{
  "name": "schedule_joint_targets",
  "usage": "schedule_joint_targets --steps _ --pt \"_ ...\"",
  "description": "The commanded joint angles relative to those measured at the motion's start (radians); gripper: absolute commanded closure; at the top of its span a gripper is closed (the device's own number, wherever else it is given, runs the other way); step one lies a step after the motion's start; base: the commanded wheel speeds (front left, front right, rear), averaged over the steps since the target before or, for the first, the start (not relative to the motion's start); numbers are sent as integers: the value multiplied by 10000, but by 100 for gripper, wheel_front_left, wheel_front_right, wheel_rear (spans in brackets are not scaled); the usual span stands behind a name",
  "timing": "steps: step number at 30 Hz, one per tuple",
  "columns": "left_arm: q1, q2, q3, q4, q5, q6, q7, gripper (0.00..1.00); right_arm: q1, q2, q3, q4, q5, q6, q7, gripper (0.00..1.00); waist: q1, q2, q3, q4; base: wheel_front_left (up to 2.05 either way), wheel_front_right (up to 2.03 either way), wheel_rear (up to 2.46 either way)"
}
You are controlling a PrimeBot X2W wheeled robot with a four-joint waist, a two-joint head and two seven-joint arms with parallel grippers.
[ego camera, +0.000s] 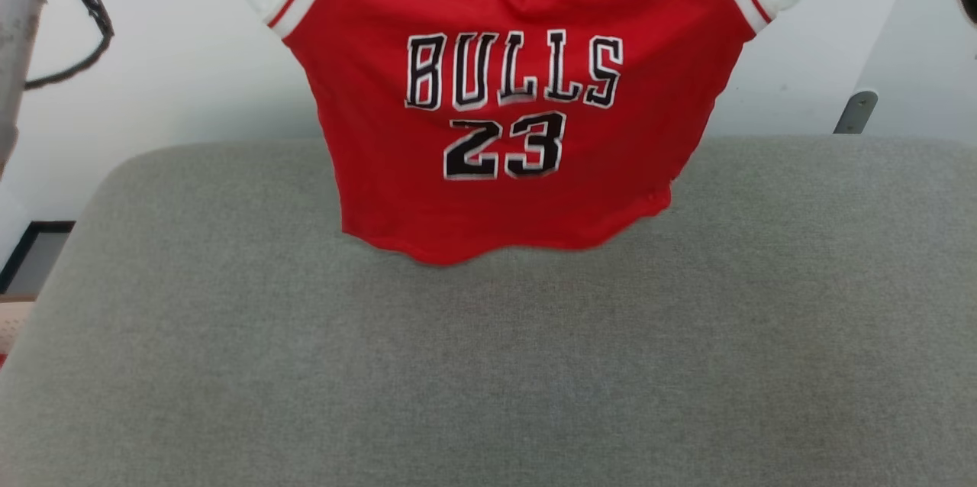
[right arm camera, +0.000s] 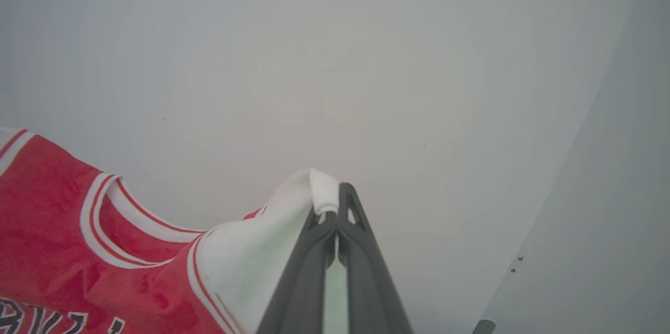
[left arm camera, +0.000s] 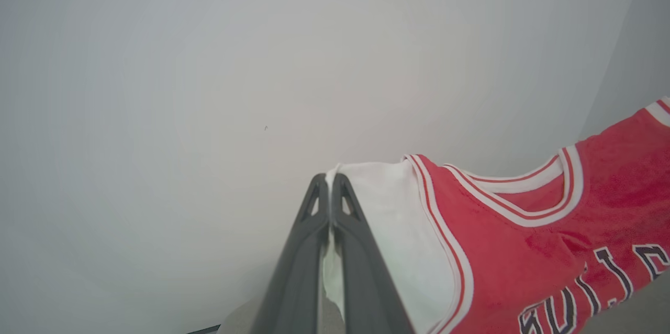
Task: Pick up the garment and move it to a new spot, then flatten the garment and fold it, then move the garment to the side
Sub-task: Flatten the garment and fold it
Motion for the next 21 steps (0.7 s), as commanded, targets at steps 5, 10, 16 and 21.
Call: schedule_joint_targets --steps 5,10,16,21 --pt "-395 -32 -160 50 -143 -18 -19 100 -370 -276 275 194 283 -10 -85 100 0 0 289 70 0 0 0" --pt "-881 -9 -245 14 -215 -19 -124 100 -912 -437 327 246 417 -10 -209 100 0 0 1222 118 0 0 0" --pt "-1678 -101 -309 33 -81 -19 -693 100 -1869 -574 259 436 -6 -10 -783 100 0 0 2914 251 0 0 0" --pt "-2211 -510 -463 434 326 -7 -1766 100 -2721 -552 220 958 -775 -10 -1887 100 0 0 4206 511 0 0 0"
